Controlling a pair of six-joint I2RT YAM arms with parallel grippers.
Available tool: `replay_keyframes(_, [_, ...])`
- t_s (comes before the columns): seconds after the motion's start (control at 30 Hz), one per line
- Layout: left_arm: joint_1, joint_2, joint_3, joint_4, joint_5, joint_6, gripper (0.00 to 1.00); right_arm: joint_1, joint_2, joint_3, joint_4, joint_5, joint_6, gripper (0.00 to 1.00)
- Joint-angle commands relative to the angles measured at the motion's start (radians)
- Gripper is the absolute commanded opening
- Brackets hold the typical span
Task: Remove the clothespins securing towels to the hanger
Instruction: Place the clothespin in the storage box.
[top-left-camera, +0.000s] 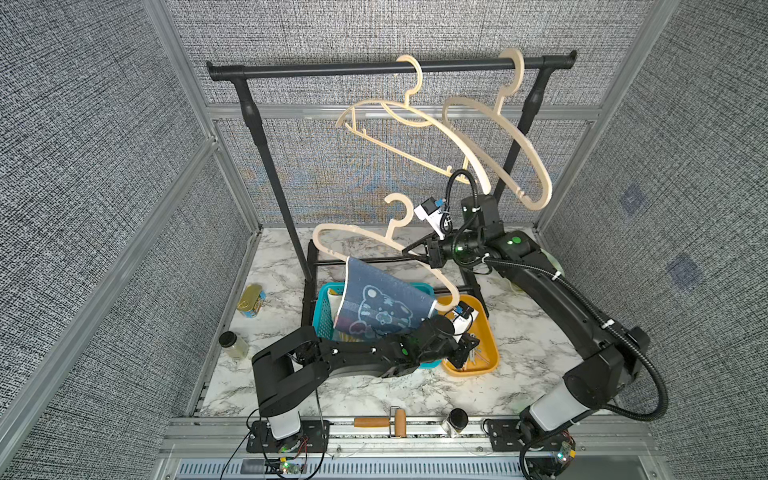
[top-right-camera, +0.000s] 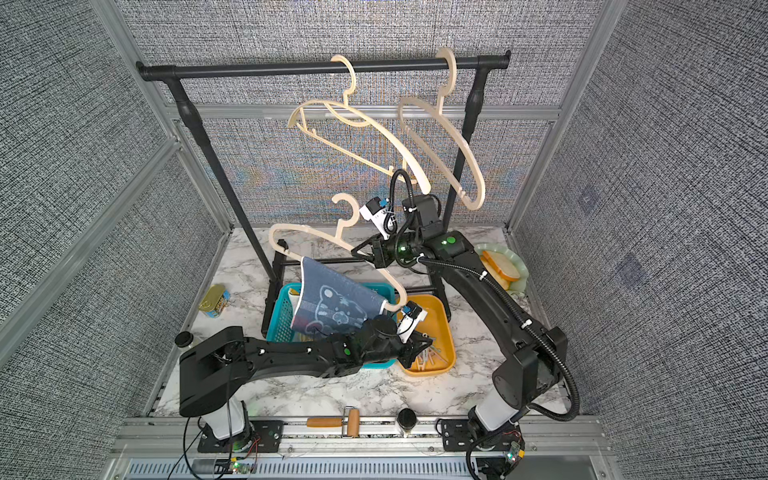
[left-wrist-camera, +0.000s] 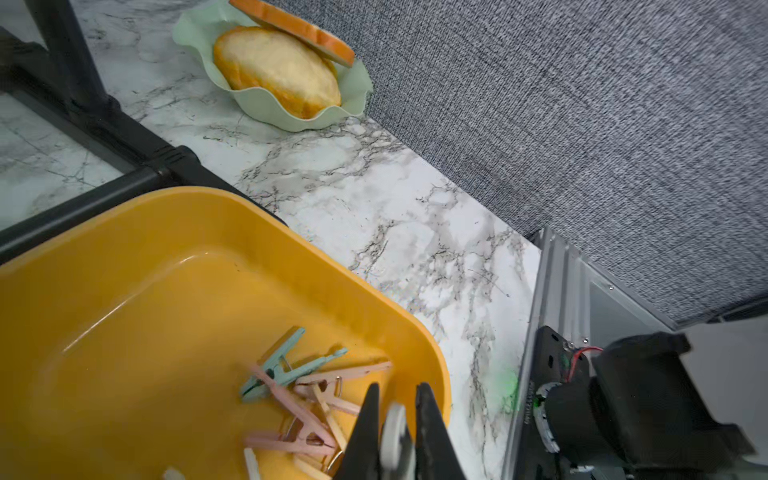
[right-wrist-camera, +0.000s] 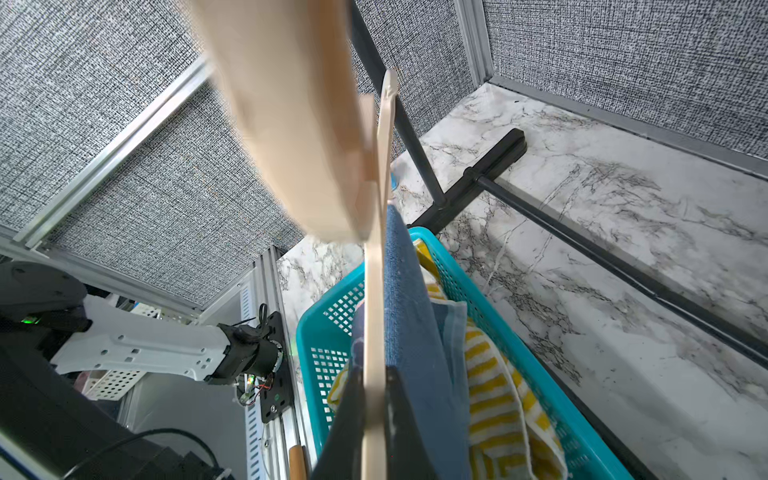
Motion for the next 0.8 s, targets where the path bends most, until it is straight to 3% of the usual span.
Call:
replay_keyframes(0.0, [-0.001, 0.026, 0.028, -0.057, -0.068, 0.004, 0.0, -0.004, -0.011, -0.003, 0.021, -0.021, 0.016, 0.0])
replay_keyframes(0.07, [-0.001, 0.043, 0.051, -0.093, -0.081, 0.005, 0.01, -0.007, -0.014, -0.006, 0.024, -0.025, 0.017, 0.0])
replay_keyframes(0.2, [-0.002, 0.065, 0.098, -0.178, -0.092, 0.005, 0.37, -0.011, -0.02, -0.004, 0.025, -0.03, 0.02, 0.0])
replay_keyframes(0.27, [-0.004, 0.072, 0.118, -0.206, -0.087, 0.015, 0.48, -0.015, -0.025, -0.004, 0.027, -0.032, 0.022, 0.0])
replay_keyframes(0.63, [-0.037, -0.089, 0.13, -0.217, -0.003, 0.075, 0.52, -0.067, -0.021, 0.012, 0.015, -0.1, 0.034, 0.0])
replay_keyframes(0.77, [-0.044, -0.163, 0.152, -0.304, 0.137, 0.133, 0.52, -0.083, -0.008, 0.039, -0.051, -0.144, -0.016, 0.0])
